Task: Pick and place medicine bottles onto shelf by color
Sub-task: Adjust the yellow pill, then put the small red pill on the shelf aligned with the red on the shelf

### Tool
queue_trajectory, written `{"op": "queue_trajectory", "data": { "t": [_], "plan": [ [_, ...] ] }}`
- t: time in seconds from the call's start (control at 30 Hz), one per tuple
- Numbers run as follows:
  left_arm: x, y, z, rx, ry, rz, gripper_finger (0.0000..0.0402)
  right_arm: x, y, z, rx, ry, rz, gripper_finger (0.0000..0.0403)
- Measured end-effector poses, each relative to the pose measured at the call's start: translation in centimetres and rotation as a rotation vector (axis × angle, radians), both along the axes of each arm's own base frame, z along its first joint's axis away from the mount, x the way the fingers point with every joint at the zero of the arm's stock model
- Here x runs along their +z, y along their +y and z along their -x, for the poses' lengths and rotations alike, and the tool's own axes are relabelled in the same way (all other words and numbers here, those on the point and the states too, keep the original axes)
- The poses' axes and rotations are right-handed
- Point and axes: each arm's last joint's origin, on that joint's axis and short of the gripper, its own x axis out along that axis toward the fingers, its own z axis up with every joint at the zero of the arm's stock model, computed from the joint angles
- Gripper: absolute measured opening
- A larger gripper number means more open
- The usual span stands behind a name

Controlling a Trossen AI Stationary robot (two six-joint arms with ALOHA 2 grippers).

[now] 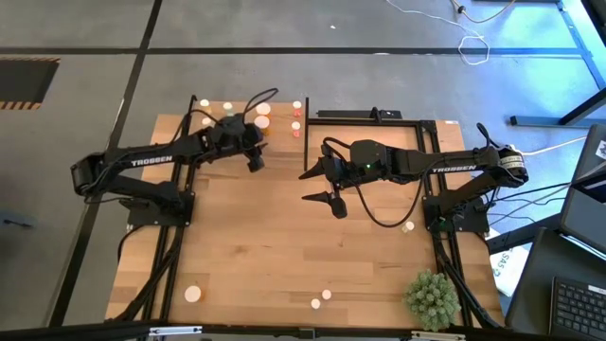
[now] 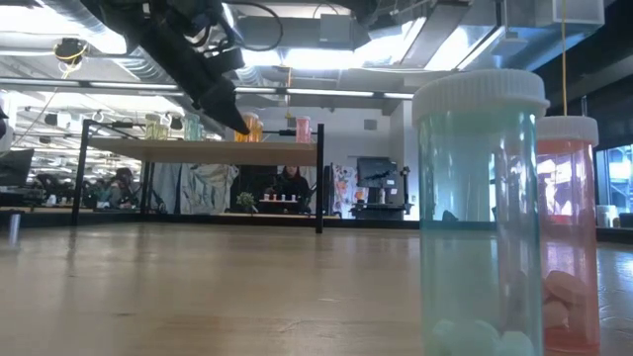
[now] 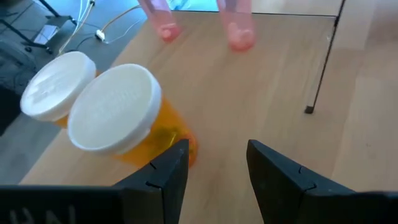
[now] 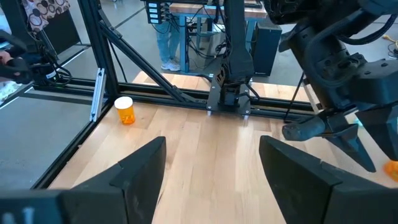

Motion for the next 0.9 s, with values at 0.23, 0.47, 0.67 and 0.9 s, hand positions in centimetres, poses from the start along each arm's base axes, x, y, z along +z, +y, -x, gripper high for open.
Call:
{"op": "queue_trajectory", "data": {
  "t": [0.23, 0.47, 0.67, 0.9],
  "plan": [
    [0.0, 0.7, 0.4, 0.019, 0.017, -0.018, 0.0156, 0.0, 0.0, 0.0, 0.000, 0.000, 0.000, 0.0261],
    [0.3, 1.2, 0.5, 0.000, -0.022, -0.022, 0.0156, 0.0, 0.0, 0.0, 0.000, 0.000, 0.000, 0.0261],
    [0.4, 1.4, 0.5, 0.004, -0.034, -0.028, 0.0156, 0.0, 0.0, 0.0, 0.000, 0.000, 0.000, 0.0261],
    [1.1, -0.6, 0.7, -0.048, -0.044, -0.003, 0.0156, 0.0, 0.0, 0.0, 0.000, 0.000, 0.000, 0.0261]
  ]
}}
